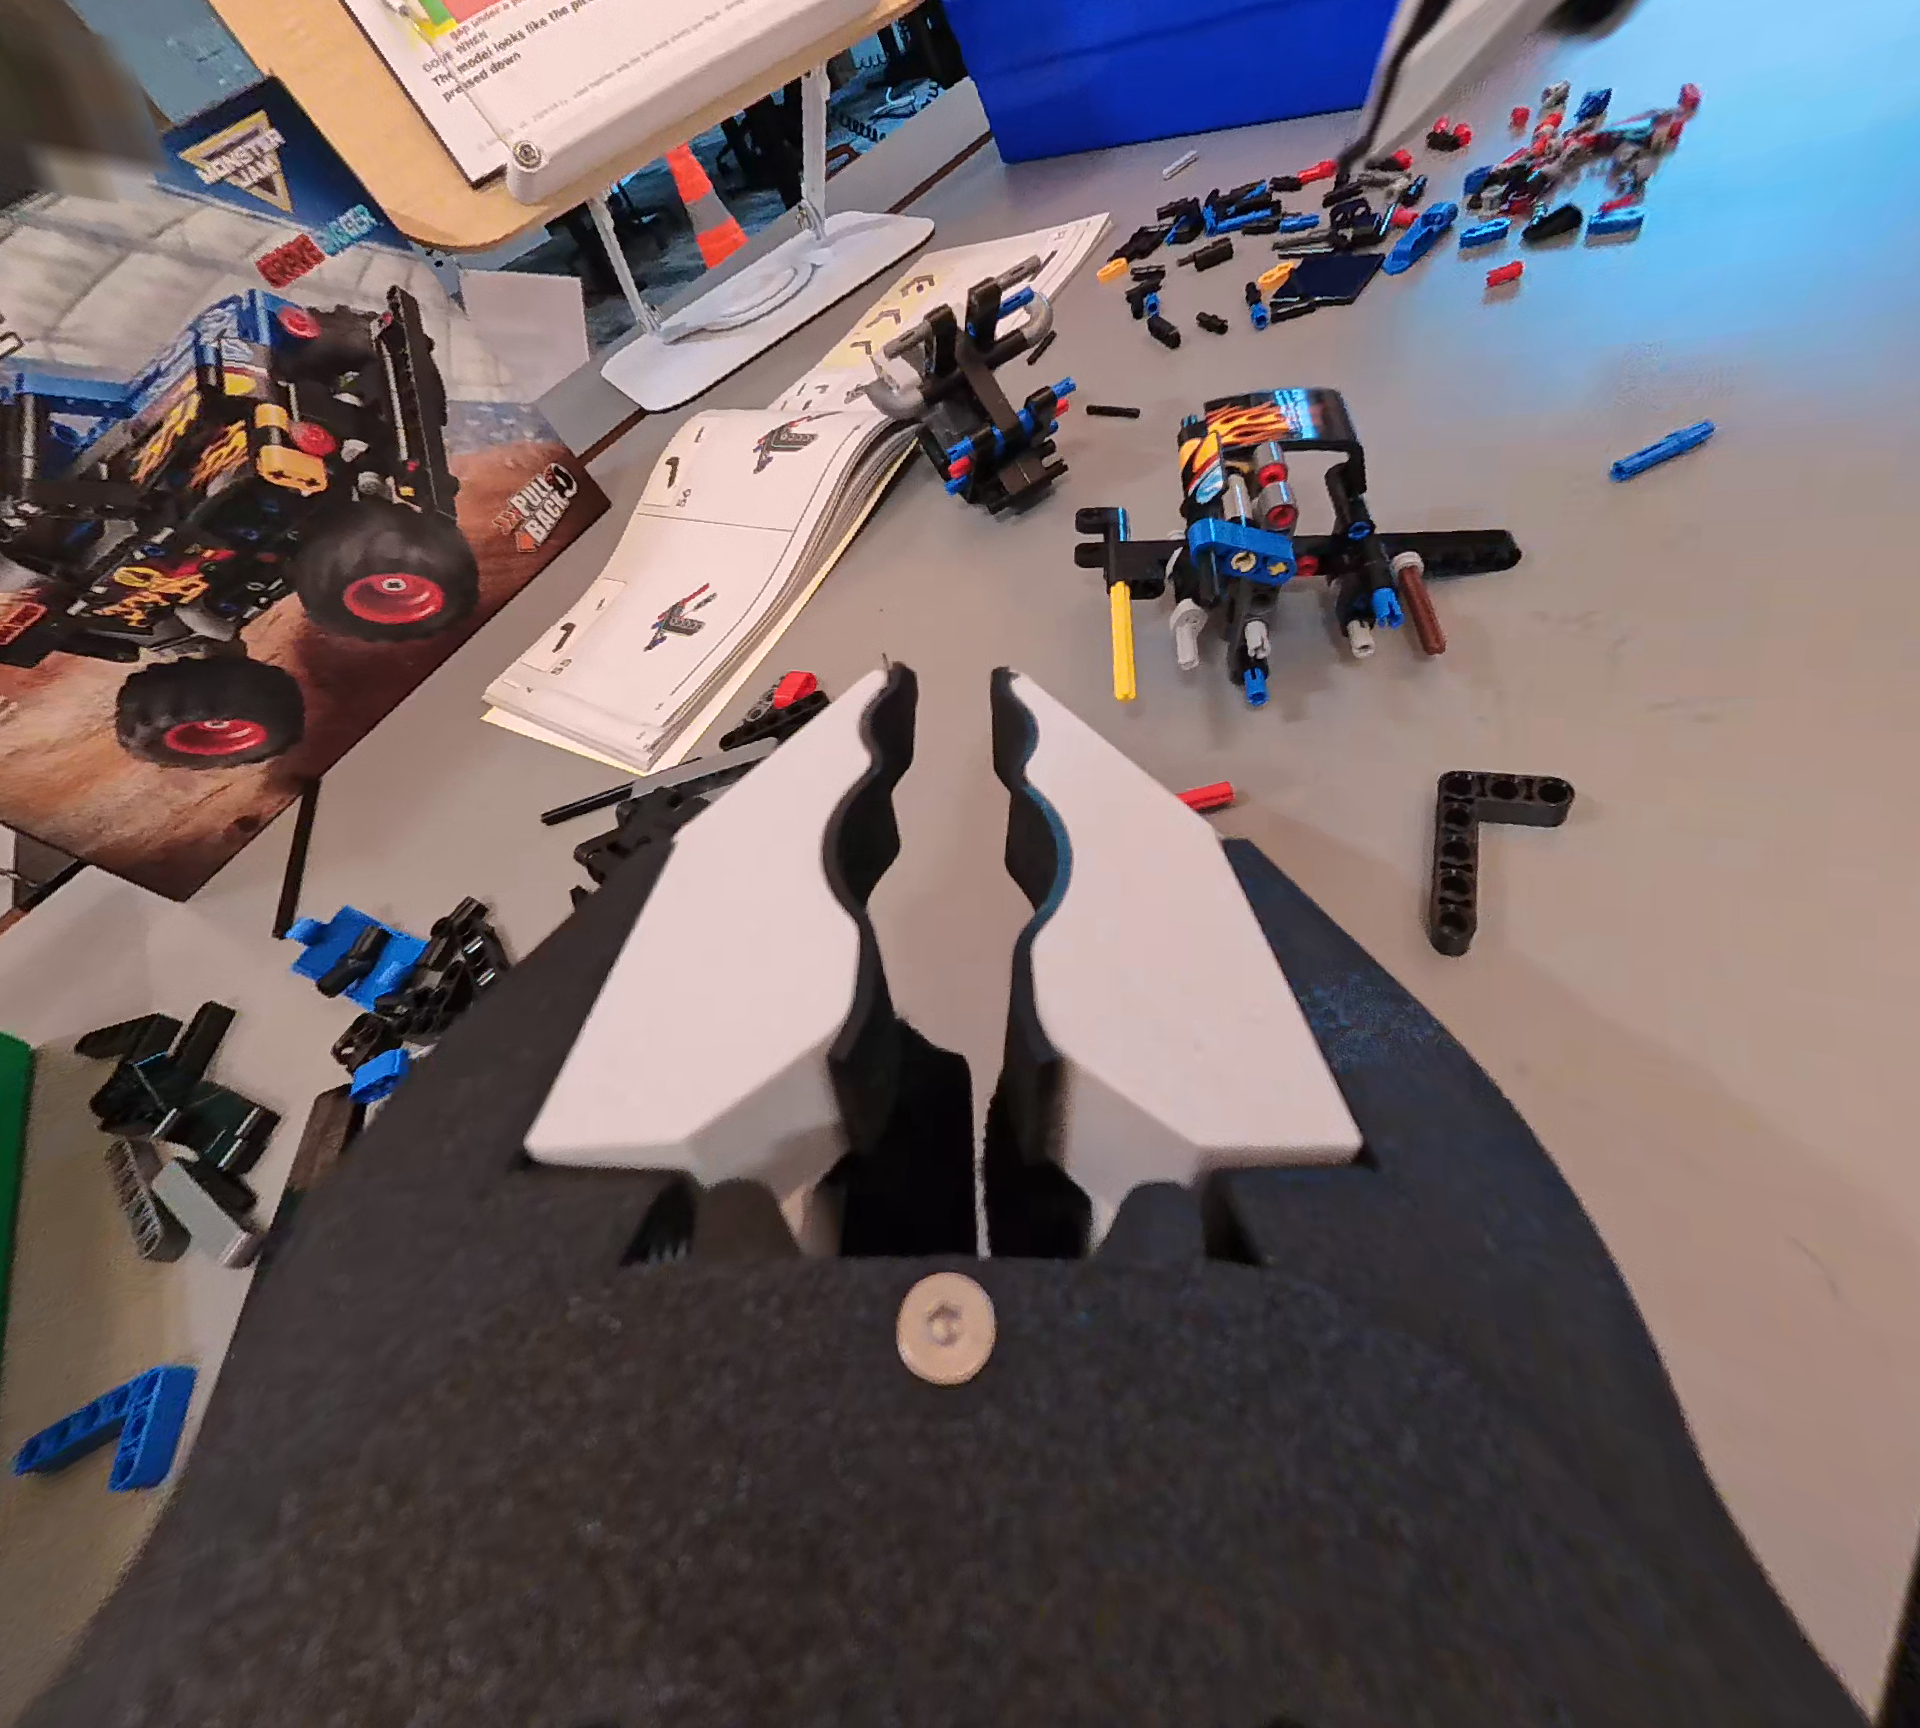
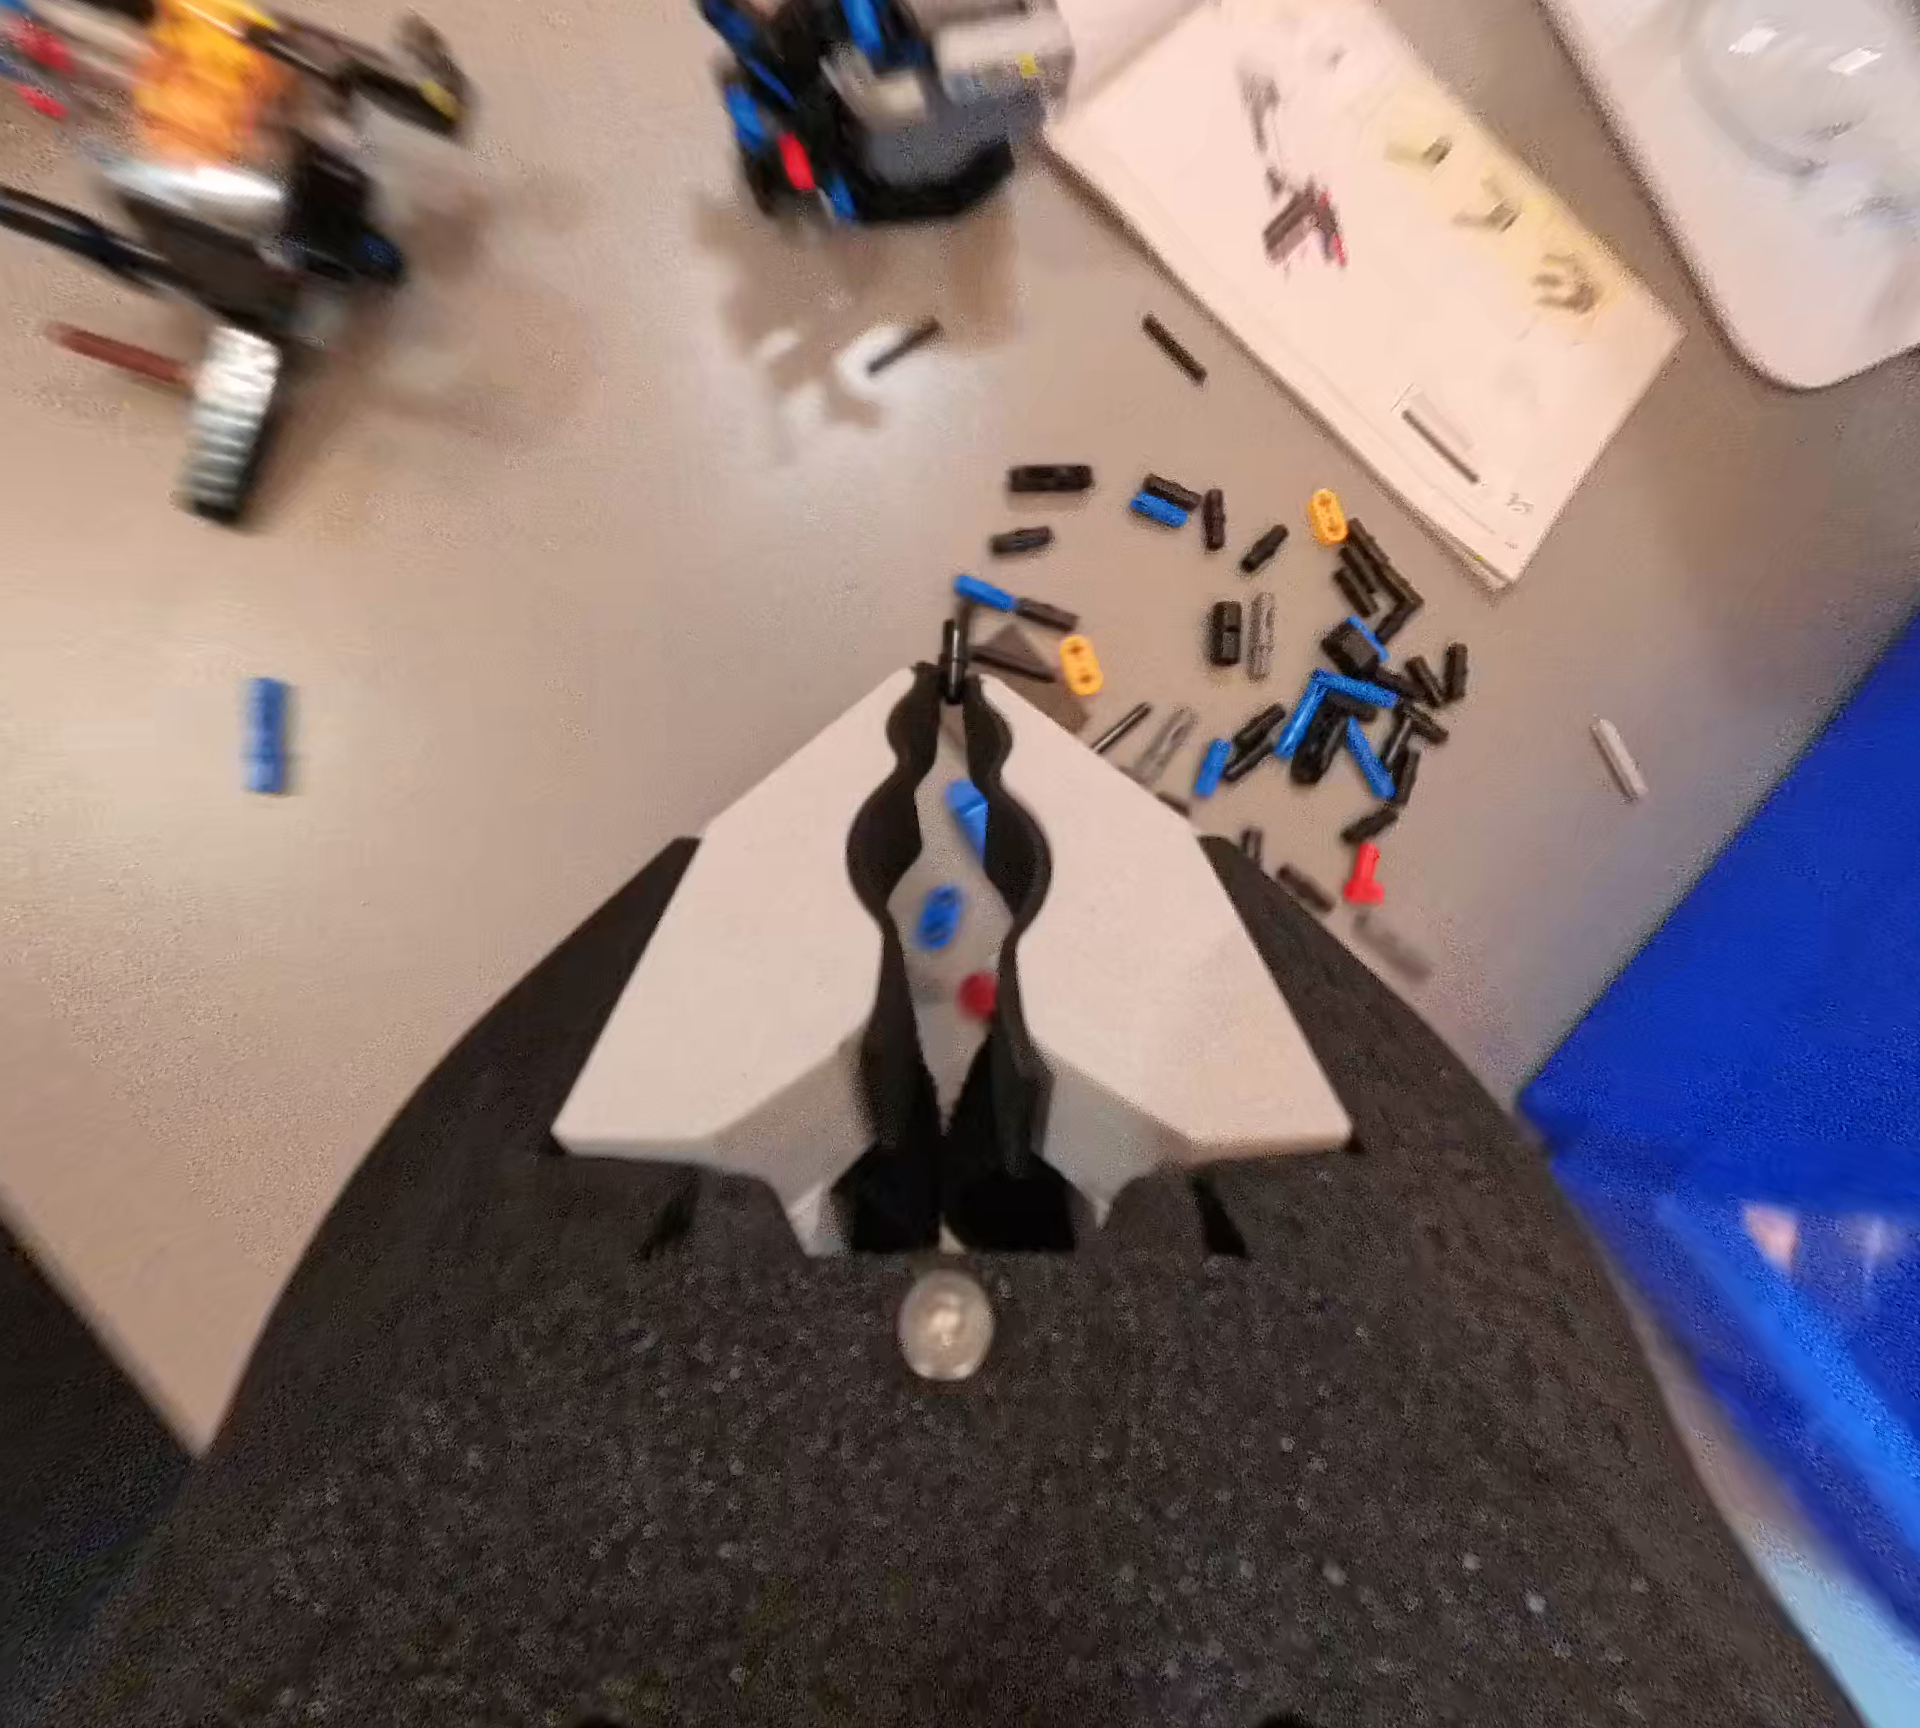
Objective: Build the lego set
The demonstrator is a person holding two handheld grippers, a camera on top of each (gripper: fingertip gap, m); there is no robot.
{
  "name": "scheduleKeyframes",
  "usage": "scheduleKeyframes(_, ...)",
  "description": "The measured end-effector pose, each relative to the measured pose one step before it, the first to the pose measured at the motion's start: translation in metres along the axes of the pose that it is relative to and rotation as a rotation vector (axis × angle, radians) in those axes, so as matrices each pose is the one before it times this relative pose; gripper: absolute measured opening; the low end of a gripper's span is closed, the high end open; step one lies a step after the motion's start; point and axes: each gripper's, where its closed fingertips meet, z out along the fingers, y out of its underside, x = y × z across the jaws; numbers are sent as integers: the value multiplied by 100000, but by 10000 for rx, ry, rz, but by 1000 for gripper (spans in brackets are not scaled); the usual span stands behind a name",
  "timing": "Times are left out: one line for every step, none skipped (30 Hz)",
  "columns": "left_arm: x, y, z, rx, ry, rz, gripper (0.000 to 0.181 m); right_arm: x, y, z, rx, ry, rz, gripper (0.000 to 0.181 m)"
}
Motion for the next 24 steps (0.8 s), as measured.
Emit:
scheduleKeyframes(9, -23, -112, 27, 25, -82, 13, 1076, 74, 1433, -296, -422, -172, 3)
scheduleKeyframes(-40, -10, -124, 13, -10, -99, 13, 1301, -179, 1040, -137, -85, -121, 3)
scheduleKeyframes(-76, -39, -116, 37, -21, -85, 13, 758, -82, 871, -198, -282, -137, 3)
scheduleKeyframes(-73, -52, -69, 44, -14, -70, 13, 413, 68, 828, -243, -381, -134, 3)
scheduleKeyframes(-74, -2, -7, 3, -14, -57, 13, 766, 180, 765, -260, -56, -182, 3)
scheduleKeyframes(-14, 40, 35, -27, 18, -26, 13, 500, 100, 704, -153, -90, -168, 4)
scheduleKeyframes(31, 39, 29, -31, 5, 15, 13, 185, 96, 660, -94, -190, -17, 3)
scheduleKeyframes(26, 28, 25, -21, -25, 54, 13, 430, 236, 583, -174, 10, 30, 4)
scheduleKeyframes(56, 47, 36, -34, -22, 80, 13, 482, -377, 171, 254, 62, 30, 3)
scheduleKeyframes(89, 60, 55, -49, -7, 94, 13, 235, 114, 104, -45, -88, -5, 4)
scheduleKeyframes(92, 64, 60, -55, -7, 90, 13, 222, 75, -98, -32, -46, 41, 3)
scheduleKeyframes(74, 68, 81, -57, -6, 80, 13, 56, 54, -112, 23, -67, -14, 4)
scheduleKeyframes(117, 120, 101, -91, 36, 67, 13, -15, -4, -8, 132, -30, -25, 4)
scheduleKeyframes(75, 104, 78, -80, 19, 41, 13, -56, 173, 90, 14, -24, -76, 4)
scheduleKeyframes(-93, -33, -23, 17, -105, 35, 13, 118, -63, -65, 133, 92, -26, 10)
scheduleKeyframes(-93, -110, -79, 83, -99, 36, 12, 75, 96, -176, -26, 52, -71, 14)
scheduleKeyframes(-89, -41, -25, 35, -47, -19, 11, 137, 47, -321, 25, 99, -38, 16)
scheduleKeyframes(-148, 58, 20, -38, -51, -77, 11, 82, -161, -470, 188, 100, 22, 17)
scheduleKeyframes(-185, -2, 8, -5, -76, -72, 11, -33, -307, -596, 256, 55, 17, 17)
scheduleKeyframes(-241, -51, -38, 50, -104, -54, 11, -265, -386, -767, 271, 3, 36, 17)
scheduleKeyframes(-181, -9, -5, 18, -51, -83, 10, -528, -716, -945, 453, -5, 145, 17)
scheduleKeyframes(-89, 44, 24, -29, 20, -109, 10, -1268, -1139, -1028, 644, -247, 249, 17)
scheduleKeyframes(-117, 33, 21, -17, -26, -84, 11, -2218, -1294, -903, 683, -569, 300, 18)
scheduleKeyframes(-131, 11, 0, -8, -53, -53, 11, -3020, -1032, -633, 595, -787, 221, 20)
